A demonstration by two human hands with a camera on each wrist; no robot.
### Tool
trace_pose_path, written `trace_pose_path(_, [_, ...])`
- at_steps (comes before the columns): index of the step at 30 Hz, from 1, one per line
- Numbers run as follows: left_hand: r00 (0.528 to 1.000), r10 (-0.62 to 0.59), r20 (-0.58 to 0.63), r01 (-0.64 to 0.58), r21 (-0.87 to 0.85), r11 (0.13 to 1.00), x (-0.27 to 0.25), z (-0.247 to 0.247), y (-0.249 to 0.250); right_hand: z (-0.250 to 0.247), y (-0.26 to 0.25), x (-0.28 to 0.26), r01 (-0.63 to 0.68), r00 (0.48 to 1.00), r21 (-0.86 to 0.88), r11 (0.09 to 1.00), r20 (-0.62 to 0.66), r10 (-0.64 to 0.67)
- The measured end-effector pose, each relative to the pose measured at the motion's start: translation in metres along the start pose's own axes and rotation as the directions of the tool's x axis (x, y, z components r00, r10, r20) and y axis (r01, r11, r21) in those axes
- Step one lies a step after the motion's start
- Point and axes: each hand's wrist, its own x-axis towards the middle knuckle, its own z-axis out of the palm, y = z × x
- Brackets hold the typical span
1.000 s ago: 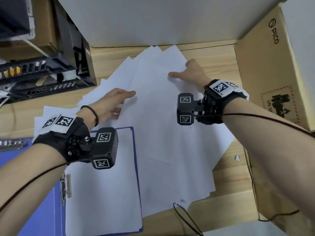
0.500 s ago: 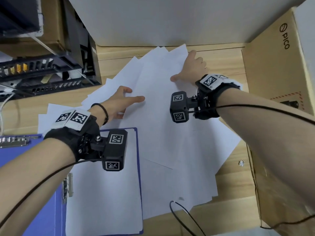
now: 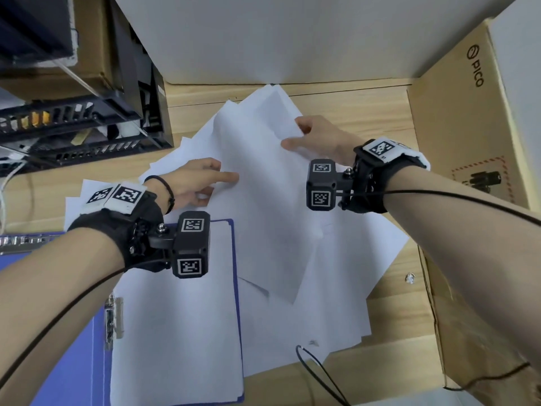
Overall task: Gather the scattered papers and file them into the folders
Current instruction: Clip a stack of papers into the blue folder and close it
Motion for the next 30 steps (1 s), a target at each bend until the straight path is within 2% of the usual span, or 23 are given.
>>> trace_pose_path(2, [0.999,-0.014,-0.037,0.013,-0.018,1.000,0.002,-0.002,-0.004,0.000,-0.002,0.003,0.022,0.999,0.097,0.995,-0.043,-0.018])
trace_pose_path(3, [0.998,-0.031,-0.062,0.029,-0.036,0.999,0.003,-0.002,-0.005,-0.001,-0.007,0.005,0.013,0.999,0.086,0.996,-0.037,-0.010])
trace_pose_path(5, [0.991,-0.060,-0.117,0.053,-0.058,0.997,0.005,-0.001,-0.005,0.000,-0.019,0.009,-0.008,0.999,-0.107,0.994,-0.046,0.003])
trace_pose_path(7, [0.984,-0.072,-0.161,0.063,-0.057,0.996,0.005,0.002,-0.002,0.002,-0.029,0.012,-0.029,0.998,-0.365,0.931,-0.062,0.006])
trace_pose_path(10, [0.978,-0.071,-0.197,0.066,-0.030,0.997,0.008,0.004,-0.001,0.003,-0.035,0.020,-0.043,0.999,-0.472,0.880,-0.035,0.030])
trace_pose_path(14, [0.960,-0.094,-0.265,0.092,-0.017,0.996,0.012,0.002,0.001,-0.004,-0.026,0.036,-0.057,0.998,-0.385,0.921,-0.032,0.048])
trace_pose_path(18, [0.955,-0.137,-0.261,0.126,-0.060,0.990,0.015,-0.001,0.003,-0.003,-0.043,0.019,-0.069,0.996,-0.356,0.932,-0.072,0.046])
trace_pose_path(22, [0.951,-0.131,-0.282,0.120,-0.054,0.991,0.016,-0.001,0.004,-0.008,-0.047,0.021,-0.016,1.000,-0.262,0.965,0.018,0.022])
trace_pose_path(25, [0.952,-0.124,-0.280,0.113,-0.054,0.992,0.016,-0.002,0.003,-0.012,-0.047,0.019,-0.054,0.998,-0.205,0.977,-0.051,0.045])
trace_pose_path(27, [0.955,-0.119,-0.272,0.106,-0.061,0.992,0.015,-0.002,0.003,-0.013,-0.047,0.016,-0.027,0.996,-0.156,0.987,-0.084,0.014])
trace_pose_path(30, [0.957,-0.093,-0.274,0.079,-0.061,0.995,0.010,0.000,0.002,-0.013,-0.047,0.005,0.036,0.999,-0.058,0.998,0.005,-0.036])
